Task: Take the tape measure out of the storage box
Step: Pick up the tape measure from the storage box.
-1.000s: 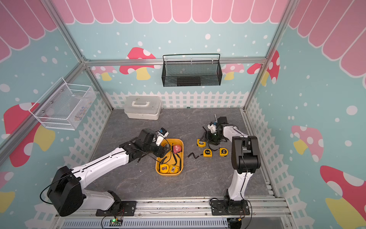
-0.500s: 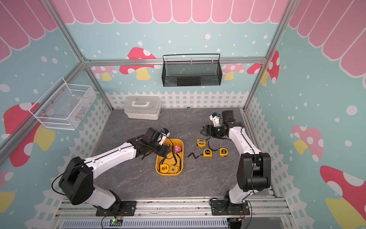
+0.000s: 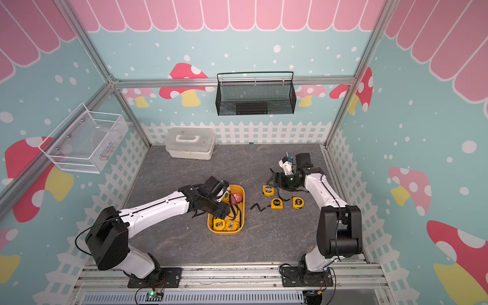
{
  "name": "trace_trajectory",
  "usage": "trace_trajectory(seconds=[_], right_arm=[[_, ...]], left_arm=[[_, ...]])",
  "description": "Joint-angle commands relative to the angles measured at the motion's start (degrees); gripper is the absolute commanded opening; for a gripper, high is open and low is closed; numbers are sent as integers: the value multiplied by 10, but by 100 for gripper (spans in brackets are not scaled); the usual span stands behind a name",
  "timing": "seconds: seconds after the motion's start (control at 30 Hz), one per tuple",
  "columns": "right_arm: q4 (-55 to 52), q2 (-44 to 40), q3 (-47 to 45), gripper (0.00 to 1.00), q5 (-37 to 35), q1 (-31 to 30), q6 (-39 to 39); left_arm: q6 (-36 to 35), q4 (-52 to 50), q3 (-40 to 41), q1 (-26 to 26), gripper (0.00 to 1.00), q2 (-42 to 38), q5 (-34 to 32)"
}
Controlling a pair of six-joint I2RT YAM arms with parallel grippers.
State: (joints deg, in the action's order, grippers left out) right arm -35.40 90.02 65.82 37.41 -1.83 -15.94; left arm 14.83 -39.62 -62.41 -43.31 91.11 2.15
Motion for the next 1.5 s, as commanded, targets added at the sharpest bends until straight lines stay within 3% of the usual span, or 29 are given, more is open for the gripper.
trace_trajectory(seconds=[0.0,0.7,1.47], right_arm=[[9,-8,-10,76,13,1,-1],[29,6,-30,76,22,1,-6],[42,7,-51,77,19,1,-15]], left_arm=[[42,-38,-10,-22,80,27,3],[5,-50,-57,-85,80,107,22],[-24,-71,-140,-73,78,186,-79]])
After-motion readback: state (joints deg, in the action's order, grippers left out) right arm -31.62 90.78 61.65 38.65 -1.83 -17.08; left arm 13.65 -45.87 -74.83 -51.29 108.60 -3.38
